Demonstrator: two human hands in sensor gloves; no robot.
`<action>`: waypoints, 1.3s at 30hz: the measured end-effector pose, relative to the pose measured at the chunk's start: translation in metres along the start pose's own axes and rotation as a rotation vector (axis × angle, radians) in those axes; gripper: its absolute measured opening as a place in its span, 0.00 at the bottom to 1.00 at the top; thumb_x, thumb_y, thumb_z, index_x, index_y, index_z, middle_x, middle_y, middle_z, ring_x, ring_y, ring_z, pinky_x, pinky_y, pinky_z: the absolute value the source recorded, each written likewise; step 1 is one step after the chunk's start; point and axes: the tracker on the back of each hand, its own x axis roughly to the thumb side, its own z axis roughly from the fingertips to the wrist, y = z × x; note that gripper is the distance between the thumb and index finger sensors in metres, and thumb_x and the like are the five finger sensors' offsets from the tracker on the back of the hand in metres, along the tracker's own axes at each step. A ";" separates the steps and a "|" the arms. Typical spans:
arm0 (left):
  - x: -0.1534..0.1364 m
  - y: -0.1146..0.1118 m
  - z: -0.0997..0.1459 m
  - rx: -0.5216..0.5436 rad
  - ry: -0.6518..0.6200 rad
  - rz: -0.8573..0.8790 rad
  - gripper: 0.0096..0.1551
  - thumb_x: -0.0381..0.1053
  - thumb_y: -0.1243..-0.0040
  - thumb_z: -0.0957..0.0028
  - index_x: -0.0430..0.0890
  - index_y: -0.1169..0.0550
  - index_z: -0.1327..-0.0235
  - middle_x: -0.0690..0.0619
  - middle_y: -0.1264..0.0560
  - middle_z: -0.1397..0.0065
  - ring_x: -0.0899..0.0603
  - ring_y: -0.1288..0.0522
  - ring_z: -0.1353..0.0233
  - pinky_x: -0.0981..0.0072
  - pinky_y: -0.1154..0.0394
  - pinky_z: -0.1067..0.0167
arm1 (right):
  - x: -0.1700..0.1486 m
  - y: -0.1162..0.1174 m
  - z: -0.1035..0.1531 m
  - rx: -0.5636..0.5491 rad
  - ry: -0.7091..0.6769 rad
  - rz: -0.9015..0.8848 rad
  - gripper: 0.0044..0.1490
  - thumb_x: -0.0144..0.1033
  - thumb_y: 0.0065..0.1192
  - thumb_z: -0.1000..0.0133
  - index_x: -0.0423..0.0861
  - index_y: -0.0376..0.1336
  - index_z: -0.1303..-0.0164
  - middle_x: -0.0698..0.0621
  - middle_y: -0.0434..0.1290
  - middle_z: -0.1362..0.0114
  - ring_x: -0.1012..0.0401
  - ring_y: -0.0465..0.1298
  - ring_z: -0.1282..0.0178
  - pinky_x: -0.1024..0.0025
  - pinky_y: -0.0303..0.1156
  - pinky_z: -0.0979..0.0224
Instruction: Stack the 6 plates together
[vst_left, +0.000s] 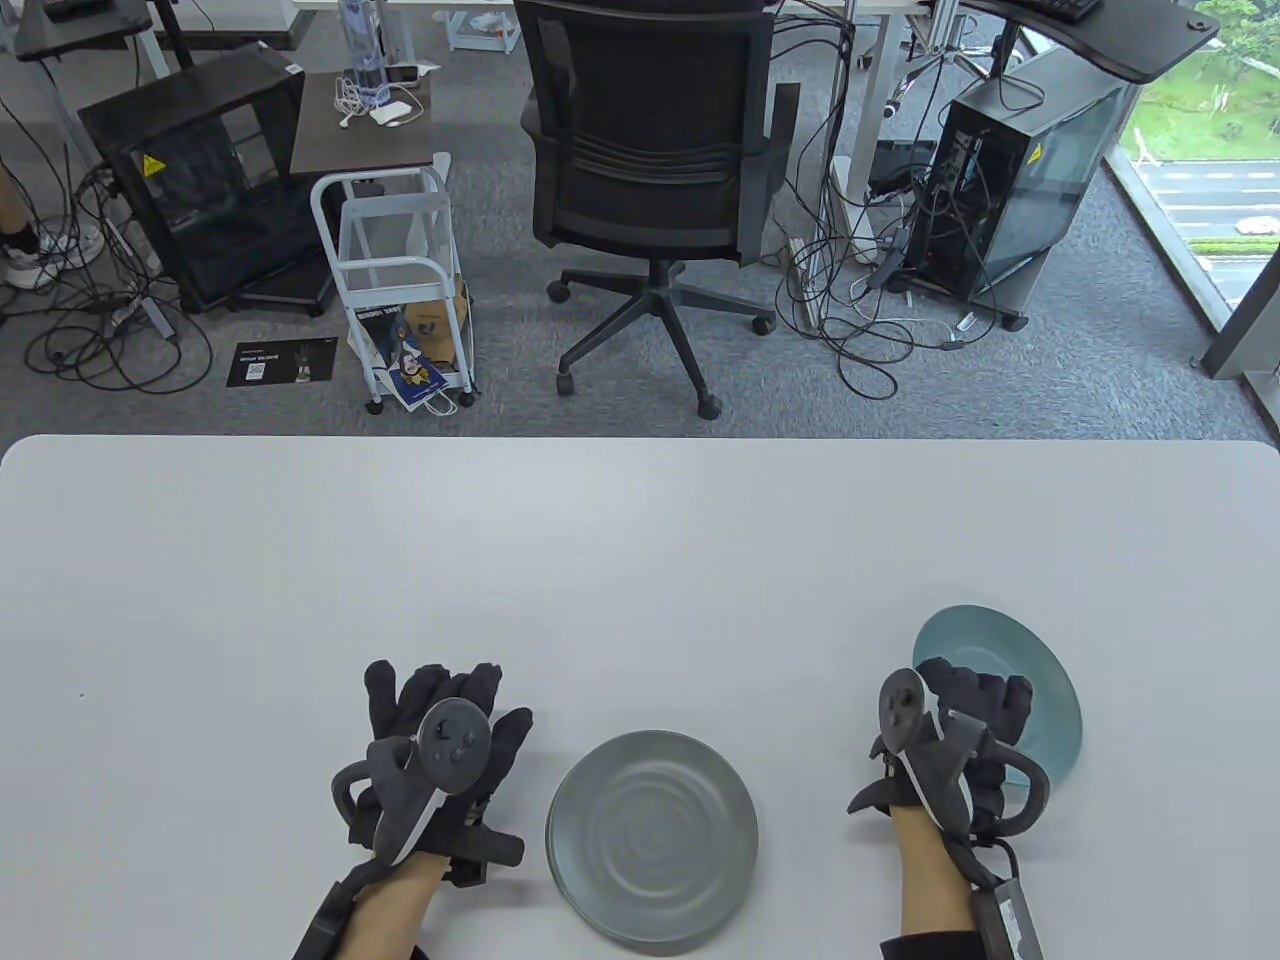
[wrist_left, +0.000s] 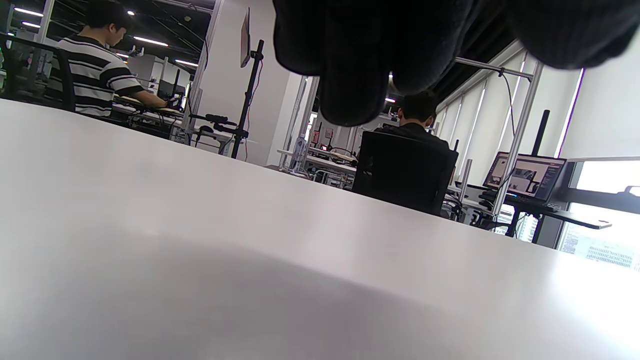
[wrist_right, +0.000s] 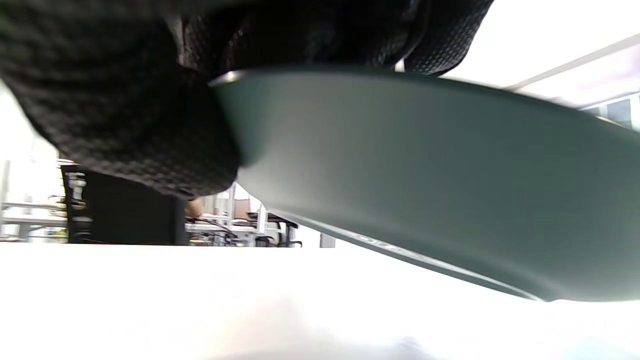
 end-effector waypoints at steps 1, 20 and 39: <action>0.000 0.000 0.000 -0.002 0.002 0.004 0.39 0.73 0.42 0.67 0.63 0.25 0.38 0.63 0.20 0.32 0.52 0.32 0.19 0.49 0.62 0.12 | 0.005 -0.002 0.002 -0.021 -0.021 -0.007 0.25 0.50 0.83 0.53 0.53 0.71 0.51 0.61 0.78 0.57 0.62 0.77 0.39 0.49 0.57 0.18; -0.006 0.001 -0.003 -0.030 0.039 0.028 0.38 0.73 0.42 0.66 0.63 0.25 0.38 0.63 0.20 0.33 0.53 0.33 0.19 0.49 0.61 0.13 | 0.070 -0.026 0.031 -0.126 -0.396 -0.119 0.25 0.49 0.82 0.52 0.54 0.70 0.49 0.61 0.78 0.55 0.61 0.75 0.37 0.48 0.55 0.17; -0.019 0.008 -0.011 -0.080 0.103 0.179 0.37 0.72 0.42 0.63 0.63 0.26 0.37 0.63 0.17 0.38 0.52 0.32 0.21 0.47 0.60 0.14 | 0.120 -0.066 0.063 -0.234 -0.657 -0.235 0.25 0.49 0.81 0.52 0.54 0.71 0.49 0.61 0.78 0.54 0.61 0.75 0.36 0.48 0.55 0.17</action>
